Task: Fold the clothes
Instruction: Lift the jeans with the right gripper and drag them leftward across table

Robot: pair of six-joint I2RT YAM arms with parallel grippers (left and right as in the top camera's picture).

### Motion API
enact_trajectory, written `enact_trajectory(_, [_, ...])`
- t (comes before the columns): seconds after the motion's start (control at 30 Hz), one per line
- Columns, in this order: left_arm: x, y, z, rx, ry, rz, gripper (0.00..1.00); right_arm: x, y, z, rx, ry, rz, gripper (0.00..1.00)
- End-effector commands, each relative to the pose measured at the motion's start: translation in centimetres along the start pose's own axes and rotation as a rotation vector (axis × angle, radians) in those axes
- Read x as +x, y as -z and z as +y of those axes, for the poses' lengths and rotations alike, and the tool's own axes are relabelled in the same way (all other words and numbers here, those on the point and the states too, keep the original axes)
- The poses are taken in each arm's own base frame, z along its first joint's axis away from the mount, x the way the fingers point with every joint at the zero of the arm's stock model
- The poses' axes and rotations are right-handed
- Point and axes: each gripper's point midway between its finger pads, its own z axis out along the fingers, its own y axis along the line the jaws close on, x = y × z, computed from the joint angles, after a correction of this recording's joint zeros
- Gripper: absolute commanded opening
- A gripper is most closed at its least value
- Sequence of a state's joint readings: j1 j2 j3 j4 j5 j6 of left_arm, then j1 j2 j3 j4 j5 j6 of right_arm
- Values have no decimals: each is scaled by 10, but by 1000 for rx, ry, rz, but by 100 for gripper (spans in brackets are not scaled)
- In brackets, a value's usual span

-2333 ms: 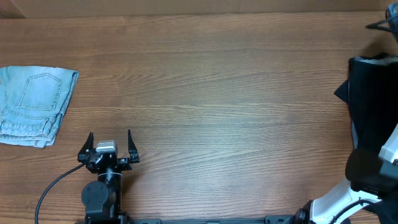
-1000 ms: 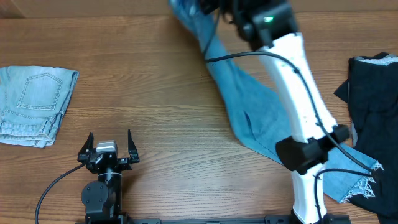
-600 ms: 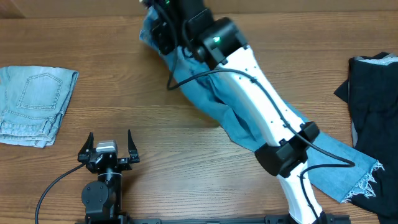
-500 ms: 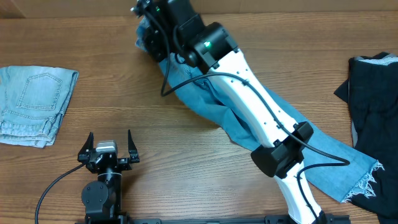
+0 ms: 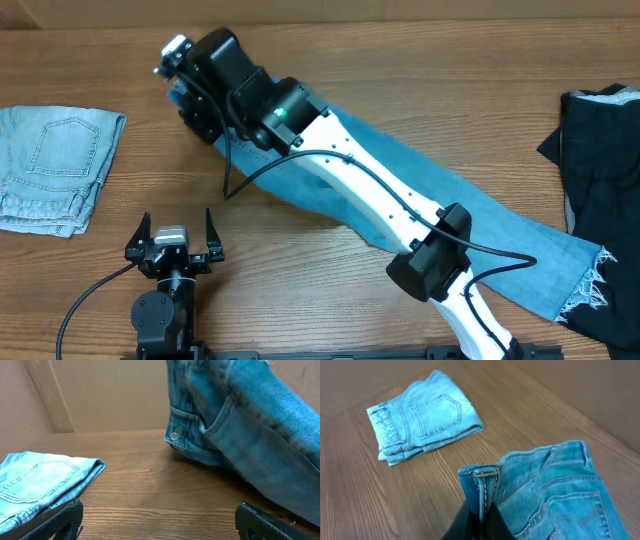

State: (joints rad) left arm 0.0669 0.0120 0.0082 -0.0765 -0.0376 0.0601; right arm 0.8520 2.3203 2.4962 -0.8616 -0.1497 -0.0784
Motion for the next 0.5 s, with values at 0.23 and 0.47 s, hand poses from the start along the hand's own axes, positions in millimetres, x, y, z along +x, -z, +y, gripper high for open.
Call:
enact_trajectory(0.23, [-1, 0, 0, 0, -18, -7, 100, -21, -6, 32, -85, 36, -99, 4])
enact_trajectory(0.47, [-1, 0, 0, 0, -18, -7, 100, -23, -6, 38, -93, 42, -109, 15])
